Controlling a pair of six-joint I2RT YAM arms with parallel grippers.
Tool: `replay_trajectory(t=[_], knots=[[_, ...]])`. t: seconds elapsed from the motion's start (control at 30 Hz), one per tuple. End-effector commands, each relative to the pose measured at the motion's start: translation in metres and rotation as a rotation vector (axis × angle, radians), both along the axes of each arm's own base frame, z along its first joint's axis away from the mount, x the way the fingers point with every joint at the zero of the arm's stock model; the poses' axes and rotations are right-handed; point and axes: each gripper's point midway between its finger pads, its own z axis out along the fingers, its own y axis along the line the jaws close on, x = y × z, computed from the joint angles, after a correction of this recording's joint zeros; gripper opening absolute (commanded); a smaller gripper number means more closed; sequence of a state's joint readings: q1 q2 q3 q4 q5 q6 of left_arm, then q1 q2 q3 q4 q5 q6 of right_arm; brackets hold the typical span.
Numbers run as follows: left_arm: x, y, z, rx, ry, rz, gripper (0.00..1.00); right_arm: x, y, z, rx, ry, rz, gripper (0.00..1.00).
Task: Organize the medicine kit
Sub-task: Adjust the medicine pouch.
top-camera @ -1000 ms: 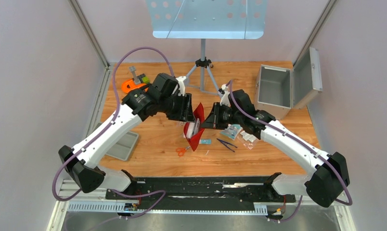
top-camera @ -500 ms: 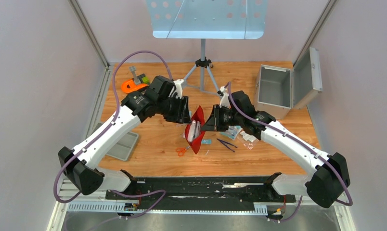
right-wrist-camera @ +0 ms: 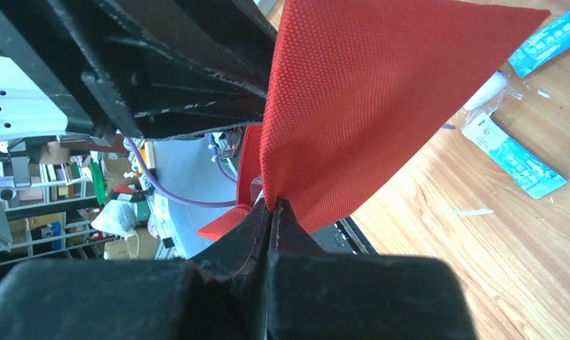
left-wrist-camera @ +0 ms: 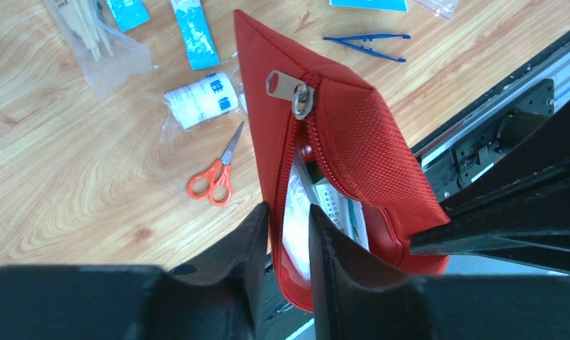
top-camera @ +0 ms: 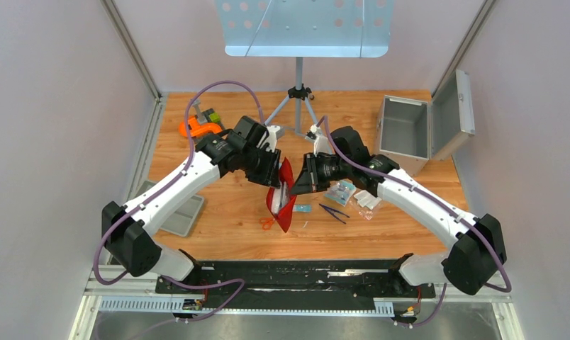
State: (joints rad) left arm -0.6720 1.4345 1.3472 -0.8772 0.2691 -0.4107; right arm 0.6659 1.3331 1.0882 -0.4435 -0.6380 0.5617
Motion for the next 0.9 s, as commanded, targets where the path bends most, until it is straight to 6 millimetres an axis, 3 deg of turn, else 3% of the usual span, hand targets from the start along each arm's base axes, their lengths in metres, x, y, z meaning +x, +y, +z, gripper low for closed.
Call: replay_trajectory(t=[0.0,0.2,0.33,0.47,0.53,0.7,0.87], knots=[[0.012,0.001,0.003,0.016,-0.067,-0.001,0.27,0.001,0.007,0.028,0.055,-0.072,0.073,0.00],[0.018,0.009,-0.004,0.057,-0.077,0.062,0.01,0.012,0.008,0.016,0.002,-0.047,0.030,0.00],[0.023,0.018,-0.012,0.095,-0.065,0.149,0.00,0.029,0.000,0.008,-0.075,-0.046,-0.087,0.00],[0.026,0.020,-0.015,0.070,-0.053,0.259,0.00,0.046,-0.016,-0.003,-0.164,-0.009,-0.279,0.22],[0.028,0.018,-0.014,0.039,-0.048,0.308,0.00,0.046,-0.017,-0.004,-0.167,0.013,-0.315,0.38],[0.033,0.015,-0.015,-0.019,-0.025,0.430,0.00,0.037,-0.012,-0.008,-0.178,0.044,-0.361,0.66],[0.035,0.007,-0.003,-0.090,-0.032,0.437,0.00,0.032,-0.014,-0.018,-0.192,0.076,-0.420,0.71]])
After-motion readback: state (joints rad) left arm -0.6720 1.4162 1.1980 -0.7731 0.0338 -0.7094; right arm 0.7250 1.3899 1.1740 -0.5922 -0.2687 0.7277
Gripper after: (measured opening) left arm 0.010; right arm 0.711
